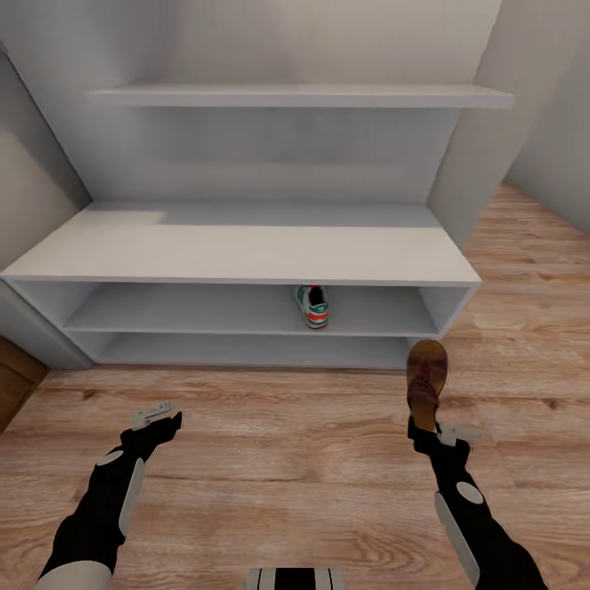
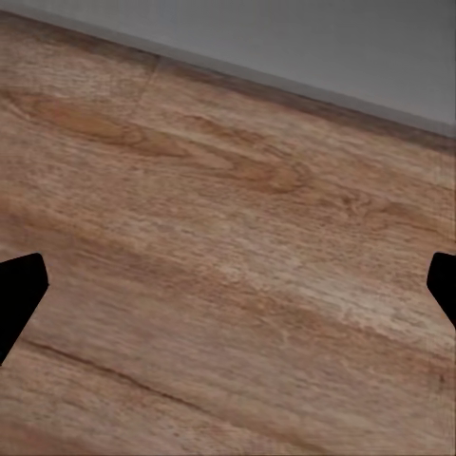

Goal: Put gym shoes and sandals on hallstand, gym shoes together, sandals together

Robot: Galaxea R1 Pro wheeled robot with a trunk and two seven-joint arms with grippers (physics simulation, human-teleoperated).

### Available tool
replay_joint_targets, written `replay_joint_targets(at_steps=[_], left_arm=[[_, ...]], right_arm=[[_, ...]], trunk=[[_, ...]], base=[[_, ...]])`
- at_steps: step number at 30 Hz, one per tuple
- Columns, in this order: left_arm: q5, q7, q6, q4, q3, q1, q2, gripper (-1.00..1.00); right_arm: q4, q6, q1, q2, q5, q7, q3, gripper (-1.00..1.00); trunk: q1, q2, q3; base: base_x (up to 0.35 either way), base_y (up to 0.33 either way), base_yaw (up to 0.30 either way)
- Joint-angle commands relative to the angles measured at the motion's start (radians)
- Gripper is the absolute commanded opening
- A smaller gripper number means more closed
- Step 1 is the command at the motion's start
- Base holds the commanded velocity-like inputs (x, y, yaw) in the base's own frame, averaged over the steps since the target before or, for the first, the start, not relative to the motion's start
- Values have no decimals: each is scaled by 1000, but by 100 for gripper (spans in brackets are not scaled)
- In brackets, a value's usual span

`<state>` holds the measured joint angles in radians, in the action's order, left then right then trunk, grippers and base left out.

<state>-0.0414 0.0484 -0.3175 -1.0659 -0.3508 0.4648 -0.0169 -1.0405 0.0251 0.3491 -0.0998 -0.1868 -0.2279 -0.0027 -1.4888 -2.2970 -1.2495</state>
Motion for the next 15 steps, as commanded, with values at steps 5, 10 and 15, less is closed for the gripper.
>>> replay_joint_targets(at_steps=[5, 10, 15], left_arm=[[0, 0, 0, 0, 1, 0, 0, 100], [-1, 0, 0, 0, 1, 0, 0, 100], [-1, 1, 0, 1, 1, 0, 0, 100]], right_arm=[[51, 159, -2, 6, -3, 1, 4, -100], [131, 295, -2, 8, -2, 2, 12, -100], [186, 310, -2, 8, -3, 2, 15, -100]], trunk=[[0, 0, 0], [0, 0, 0], [0, 0, 0]], base=[[0, 350, 0], [0, 350, 0], [0, 350, 0]])
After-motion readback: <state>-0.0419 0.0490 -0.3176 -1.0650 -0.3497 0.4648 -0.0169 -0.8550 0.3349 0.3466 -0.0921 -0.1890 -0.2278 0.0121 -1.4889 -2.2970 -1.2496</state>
